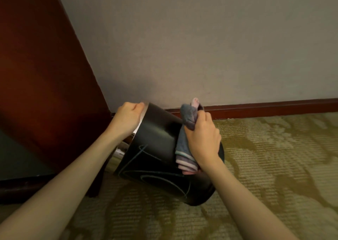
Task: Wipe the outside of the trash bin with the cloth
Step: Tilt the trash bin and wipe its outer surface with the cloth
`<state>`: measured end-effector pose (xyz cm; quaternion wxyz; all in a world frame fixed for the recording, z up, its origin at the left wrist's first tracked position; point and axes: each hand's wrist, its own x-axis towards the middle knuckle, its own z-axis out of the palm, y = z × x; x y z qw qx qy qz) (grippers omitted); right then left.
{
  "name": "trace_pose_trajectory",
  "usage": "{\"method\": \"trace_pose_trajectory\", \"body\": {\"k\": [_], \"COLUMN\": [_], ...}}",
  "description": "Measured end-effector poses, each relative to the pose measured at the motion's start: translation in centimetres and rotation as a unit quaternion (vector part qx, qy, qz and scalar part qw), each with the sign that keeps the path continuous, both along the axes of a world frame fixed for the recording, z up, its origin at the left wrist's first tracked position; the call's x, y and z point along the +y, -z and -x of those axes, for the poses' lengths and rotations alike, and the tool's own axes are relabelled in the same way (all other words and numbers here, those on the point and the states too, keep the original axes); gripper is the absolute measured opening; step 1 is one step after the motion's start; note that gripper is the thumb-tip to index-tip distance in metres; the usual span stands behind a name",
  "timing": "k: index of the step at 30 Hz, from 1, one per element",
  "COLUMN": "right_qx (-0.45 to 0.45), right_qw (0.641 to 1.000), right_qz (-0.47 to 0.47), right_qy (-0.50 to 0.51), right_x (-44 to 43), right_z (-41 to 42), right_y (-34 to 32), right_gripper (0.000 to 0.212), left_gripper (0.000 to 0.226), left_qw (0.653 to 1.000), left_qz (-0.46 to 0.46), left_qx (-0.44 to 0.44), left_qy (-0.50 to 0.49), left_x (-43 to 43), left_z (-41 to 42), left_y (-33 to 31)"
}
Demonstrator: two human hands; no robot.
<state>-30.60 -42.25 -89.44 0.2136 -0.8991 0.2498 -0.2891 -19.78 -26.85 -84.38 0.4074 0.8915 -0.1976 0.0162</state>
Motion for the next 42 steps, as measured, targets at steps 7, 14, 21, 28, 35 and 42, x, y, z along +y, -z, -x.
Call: {"method": "trace_pose_trajectory", "body": {"k": [7,14,21,28,35,42], "right_qx": [0.094,0.119,0.069,0.078,0.075,0.052], "right_qw": [0.994,0.991,0.954,0.936,0.945,0.941], "right_qz": [0.011,-0.010,-0.262,-0.283,-0.254,-0.246], "right_qy": [0.061,0.063,0.131,0.192,0.193,0.226], "right_x": [-6.6,-9.6,-12.4,-15.2,-17.5,-20.1], "right_z": [3.8,6.4,9.9,13.3,17.0,21.2], "right_y": [3.2,5.2,7.8,8.2,7.6,8.0], "right_gripper": [0.033,0.030,0.023,0.025,0.019,0.019], "left_gripper": [0.053,0.042,0.037,0.032,0.035,0.027], "left_qw": [1.000,0.998,0.996,0.990,0.967,0.944], "left_qz": [-0.008,-0.040,-0.020,-0.061,-0.179,-0.214], "left_qx": [0.001,-0.016,0.007,0.016,-0.066,-0.123], "left_qy": [0.023,0.046,0.087,0.126,0.169,0.218], "left_x": [-0.7,-4.5,-7.1,-11.4,-18.1,-21.5], "left_z": [-0.2,2.0,4.8,9.2,15.5,19.2], "left_y": [-0.1,-0.9,-1.2,-1.6,1.9,4.7]}}
